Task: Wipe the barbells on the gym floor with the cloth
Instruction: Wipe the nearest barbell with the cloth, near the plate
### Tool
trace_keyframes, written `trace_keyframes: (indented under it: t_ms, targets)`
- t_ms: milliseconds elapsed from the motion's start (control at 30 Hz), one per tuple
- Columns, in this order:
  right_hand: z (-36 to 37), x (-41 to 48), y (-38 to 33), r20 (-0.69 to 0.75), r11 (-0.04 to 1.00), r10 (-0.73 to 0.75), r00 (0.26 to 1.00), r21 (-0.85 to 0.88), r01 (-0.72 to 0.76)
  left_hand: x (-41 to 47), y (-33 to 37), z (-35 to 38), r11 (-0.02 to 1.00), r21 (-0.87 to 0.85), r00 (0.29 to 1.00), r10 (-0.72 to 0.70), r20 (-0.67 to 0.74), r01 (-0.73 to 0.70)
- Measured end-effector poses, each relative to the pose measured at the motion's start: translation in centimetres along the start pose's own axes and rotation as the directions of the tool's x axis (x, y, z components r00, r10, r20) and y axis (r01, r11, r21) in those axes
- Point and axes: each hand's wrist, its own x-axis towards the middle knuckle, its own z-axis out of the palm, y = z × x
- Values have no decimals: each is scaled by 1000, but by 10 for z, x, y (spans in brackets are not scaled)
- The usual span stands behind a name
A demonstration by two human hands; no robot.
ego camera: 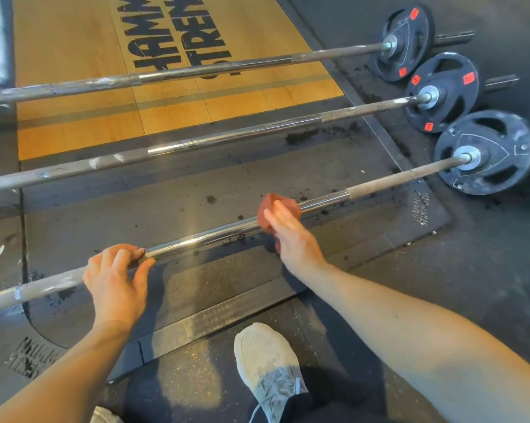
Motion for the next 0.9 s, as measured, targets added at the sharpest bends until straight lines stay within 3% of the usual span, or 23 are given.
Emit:
trace_keyframes:
  t_ms: [100,167,233,300,533,667,767,900]
  targets:
    - [-40,12,47,-144,986,141,979,-73,-153,1,0,0,1000,-3,1000,-5,-4,5]
    - [-54,16,60,-202,937,329,922,-51,-346,1,-3,1,1000,1,1000,-4,-5,4]
    - [-47,19,54,-250,898,417,874,-36,-438,0,-4,2,1000,-5,1000,0,-11,0]
    - [-28,22,29,-265,923,358,895,-43,-382,-1,-4,3,1000,-12,1000,6,-20,-6]
    - [48,14,-70,-63,989,135,989,77,-130,1,-4,4,1000,1,1000,-13,-5,13]
    - [32,19,-96,103,960,123,987,238,-145,6,-4,-1,999,22,999,-34,34,33]
    - [16,16,-113,129,935,109,986,323,-145,9,3,-8,997,67,995,-46,89,40]
    - [-9,19,-143,263,868,139,955,431,-245,17,39,-30,989,-148,983,17,184,11]
